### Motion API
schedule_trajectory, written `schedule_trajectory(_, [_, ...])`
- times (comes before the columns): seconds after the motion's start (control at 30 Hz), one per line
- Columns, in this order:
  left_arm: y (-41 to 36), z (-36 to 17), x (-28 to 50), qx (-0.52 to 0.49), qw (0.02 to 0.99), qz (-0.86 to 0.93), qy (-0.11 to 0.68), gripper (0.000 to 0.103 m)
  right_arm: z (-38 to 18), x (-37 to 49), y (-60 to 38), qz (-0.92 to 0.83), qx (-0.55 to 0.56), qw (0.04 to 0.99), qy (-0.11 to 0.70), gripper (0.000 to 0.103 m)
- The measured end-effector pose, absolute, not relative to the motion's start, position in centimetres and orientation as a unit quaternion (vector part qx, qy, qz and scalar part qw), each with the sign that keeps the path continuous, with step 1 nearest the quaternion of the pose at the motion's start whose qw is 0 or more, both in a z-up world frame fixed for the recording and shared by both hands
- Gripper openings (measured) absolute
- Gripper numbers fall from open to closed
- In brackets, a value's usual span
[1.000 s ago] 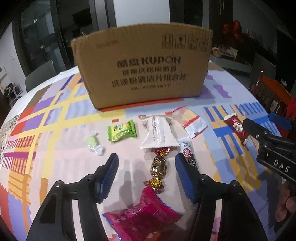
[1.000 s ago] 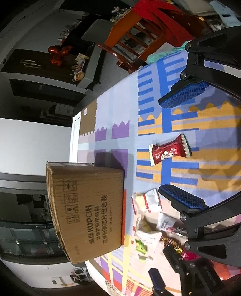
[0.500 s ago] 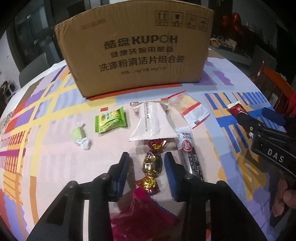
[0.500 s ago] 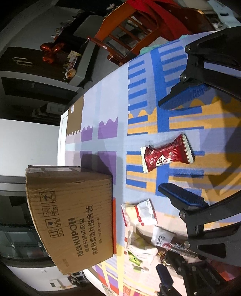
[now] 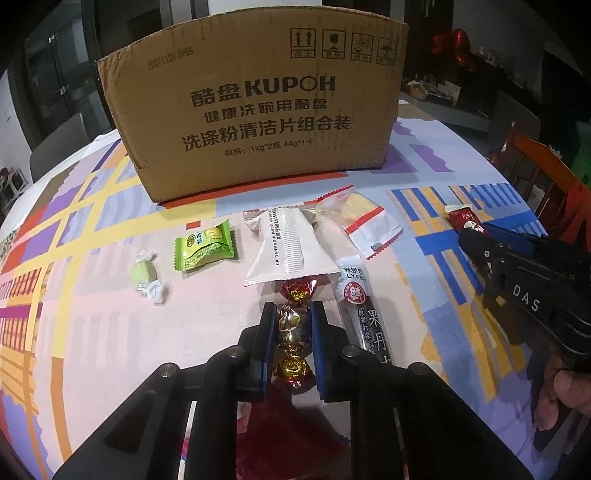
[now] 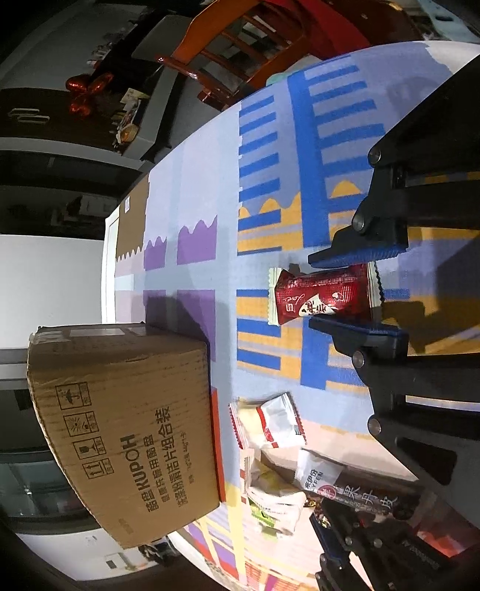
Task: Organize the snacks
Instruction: 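Grasp gold chocolates with left tool while right tool grasps red candy bar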
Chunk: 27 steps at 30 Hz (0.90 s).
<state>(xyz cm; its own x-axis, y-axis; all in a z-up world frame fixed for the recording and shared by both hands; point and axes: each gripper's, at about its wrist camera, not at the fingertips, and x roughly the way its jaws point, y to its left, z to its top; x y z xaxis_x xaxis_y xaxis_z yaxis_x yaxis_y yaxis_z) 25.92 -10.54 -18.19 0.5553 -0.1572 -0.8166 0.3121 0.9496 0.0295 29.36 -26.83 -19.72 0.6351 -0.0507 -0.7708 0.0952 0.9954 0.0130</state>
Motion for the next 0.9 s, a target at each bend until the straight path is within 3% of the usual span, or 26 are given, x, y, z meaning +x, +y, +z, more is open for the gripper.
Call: schedule_trajectory(0.9, [-8.8,-14.3,23.8,0.071,0.895,-0.123,0.422,0.019,-15.4,26.3,-24.3,-0.013,0.021,0.92,0.39,0.023])
